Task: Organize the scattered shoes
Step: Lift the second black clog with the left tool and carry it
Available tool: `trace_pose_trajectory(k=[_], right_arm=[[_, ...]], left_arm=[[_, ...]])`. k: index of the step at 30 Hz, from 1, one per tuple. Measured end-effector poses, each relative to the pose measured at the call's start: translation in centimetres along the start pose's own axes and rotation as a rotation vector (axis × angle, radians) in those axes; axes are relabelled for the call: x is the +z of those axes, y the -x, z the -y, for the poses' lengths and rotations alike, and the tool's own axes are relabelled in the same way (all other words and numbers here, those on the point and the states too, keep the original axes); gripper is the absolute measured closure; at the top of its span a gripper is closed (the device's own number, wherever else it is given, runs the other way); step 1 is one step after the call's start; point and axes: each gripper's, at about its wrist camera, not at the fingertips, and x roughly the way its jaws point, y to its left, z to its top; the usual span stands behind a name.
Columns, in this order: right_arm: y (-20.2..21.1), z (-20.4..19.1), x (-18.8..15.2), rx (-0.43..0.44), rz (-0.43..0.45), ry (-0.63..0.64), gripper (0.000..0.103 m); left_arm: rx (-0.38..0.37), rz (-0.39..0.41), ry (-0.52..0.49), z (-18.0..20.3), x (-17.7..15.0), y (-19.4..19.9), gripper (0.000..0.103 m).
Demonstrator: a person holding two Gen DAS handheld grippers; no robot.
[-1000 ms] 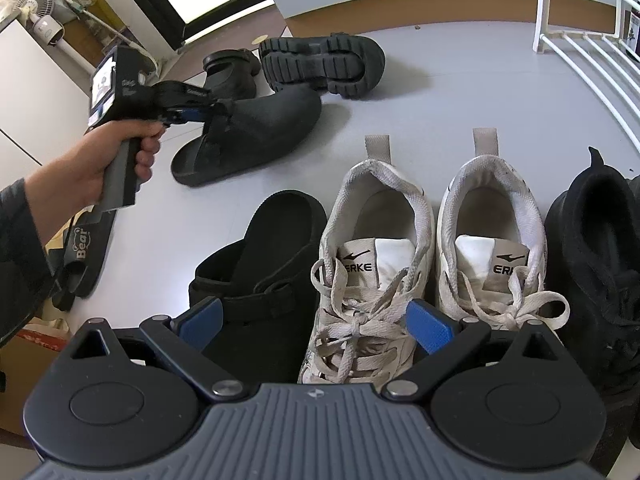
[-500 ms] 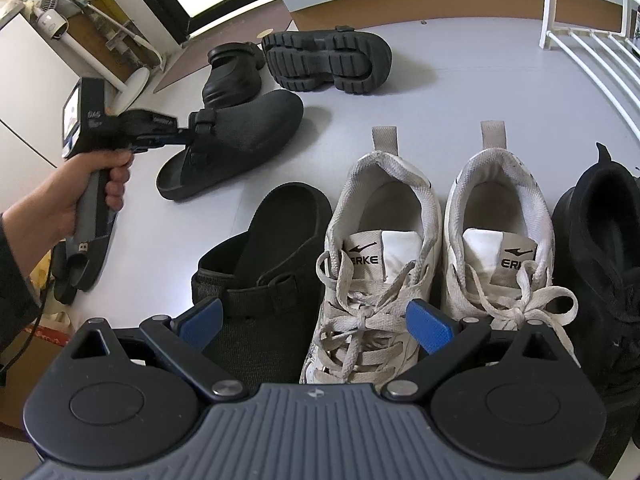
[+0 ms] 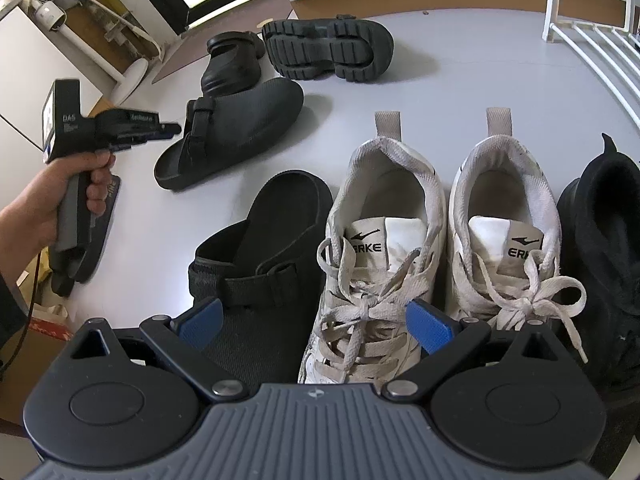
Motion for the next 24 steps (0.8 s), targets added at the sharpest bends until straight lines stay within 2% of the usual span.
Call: trace_pose_trajectory(k=[6, 9, 12, 16, 18, 20, 22, 24], right_arm=[[-0.3, -0.1, -0.1, 0.0, -0.008, 0.003, 0.002], [-0.2, -0.1, -0.1, 0.001, -0.006, 0.002, 0.002], [-0.2, 0.1, -0.1, 0.0, -0.006, -0.001, 0.002], [-0.2, 0.2, -0.2, -0.001, -0.011, -0.004, 0.002], [-0.3, 0.2, -0.2, 0.0, -0.016, -0.004, 0.002], [-0.4, 0.1, -0.2, 0.003, -0.019, 0.0, 0.002], [-0.4, 0.0, -0.3, 0.004, -0.021, 0.004, 0.002], [-0.6, -0.1, -0.3, 0.004, -0.025, 0.003, 0.002]], left_arm=[[-0.013, 0.012, 0.041, 1.2, 1.6, -1.7, 0.068], [0.01, -0.001, 0.054, 1.4, 1.3, -2.3, 0.067], [0.022, -0.024, 0.064, 1.5, 0.6, -2.4, 0.062], [0.033, -0.049, 0.017, 2.3, -0.9, -2.4, 0.059], [0.055, -0.039, -0.01, 2.7, -1.2, -2.5, 0.05], [0.108, -0.036, -0.023, 3.1, -1.3, -3.1, 0.046], [0.12, -0.034, -0.044, 3.5, -1.4, -3.4, 0.047], [0.116, -0.03, -0.071, 4.0, -1.5, -3.8, 0.057]])
